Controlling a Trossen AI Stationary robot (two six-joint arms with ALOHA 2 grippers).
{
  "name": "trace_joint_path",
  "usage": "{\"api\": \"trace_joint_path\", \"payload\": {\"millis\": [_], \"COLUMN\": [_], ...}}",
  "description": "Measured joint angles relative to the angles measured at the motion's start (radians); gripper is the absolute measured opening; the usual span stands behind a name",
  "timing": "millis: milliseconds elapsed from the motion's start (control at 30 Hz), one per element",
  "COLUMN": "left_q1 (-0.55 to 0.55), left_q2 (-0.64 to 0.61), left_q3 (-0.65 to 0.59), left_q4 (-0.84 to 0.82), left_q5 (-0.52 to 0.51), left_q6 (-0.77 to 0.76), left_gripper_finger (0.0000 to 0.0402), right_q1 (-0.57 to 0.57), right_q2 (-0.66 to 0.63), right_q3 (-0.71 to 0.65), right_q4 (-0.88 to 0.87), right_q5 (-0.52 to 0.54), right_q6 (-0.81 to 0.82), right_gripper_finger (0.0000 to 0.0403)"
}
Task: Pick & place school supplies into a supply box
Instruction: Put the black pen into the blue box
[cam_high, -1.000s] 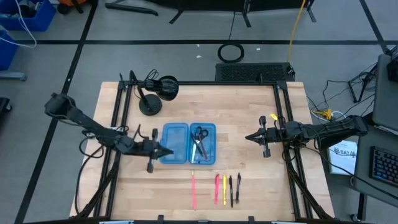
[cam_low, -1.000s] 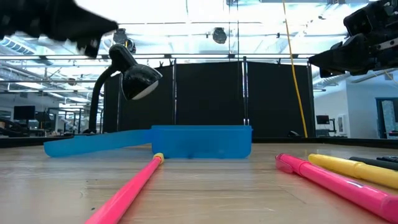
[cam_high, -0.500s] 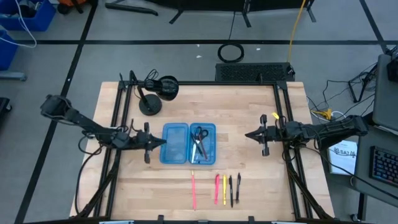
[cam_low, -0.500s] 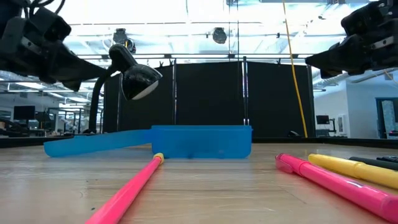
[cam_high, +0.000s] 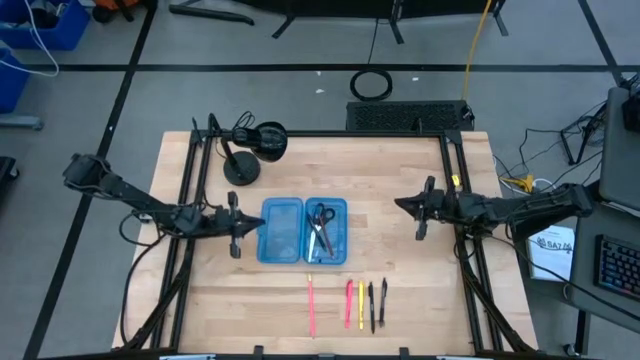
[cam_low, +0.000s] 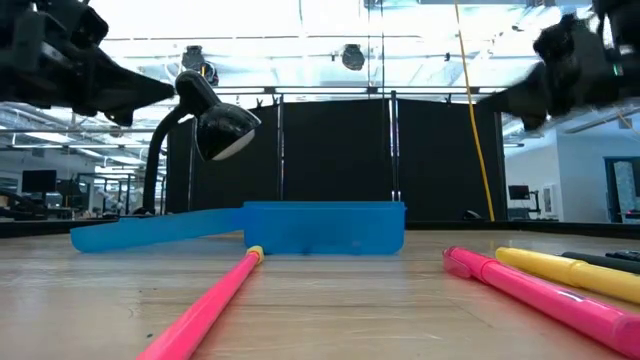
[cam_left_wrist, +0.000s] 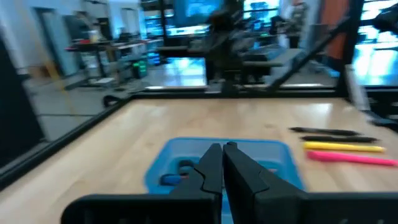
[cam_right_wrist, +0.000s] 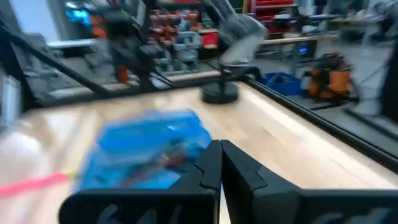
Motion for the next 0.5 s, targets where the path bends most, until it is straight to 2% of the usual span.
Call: {"api": "trace_joint_path", "payload": {"millis": [133, 267, 367, 500], "left_q1": [0.018, 0.036, 0.048, 0.065], "left_q2": [0.0, 0.002, 0.003, 0.003], "left_q3": [0.0, 0.0, 0.0, 0.0], "left_q4": [-0.001, -0.02, -0.022, -0.023], "left_q5": [-0.06, -0.085, -0.086, -0.091], "left_q6": [0.0, -0.002, 0.013, 0.068], "left_gripper_finger": [0.0006, 0.0005, 0.0018, 0.0031], "right_q1": [0.05, 0.134, 0.195, 0.291], "right_q2": [0.124, 0.356, 0.55, 0.788], "right_q3": [0.206, 0.414, 0.572, 0.732], "right_q4": [-0.178, -0.413, -0.606, -0.738], "right_q5": [-0.039, 0.066, 0.08, -0.012], "right_q6": [0.124, 0.294, 0.449, 0.672], "right_gripper_finger": [0.0, 0.0, 0.0, 0.0]}}
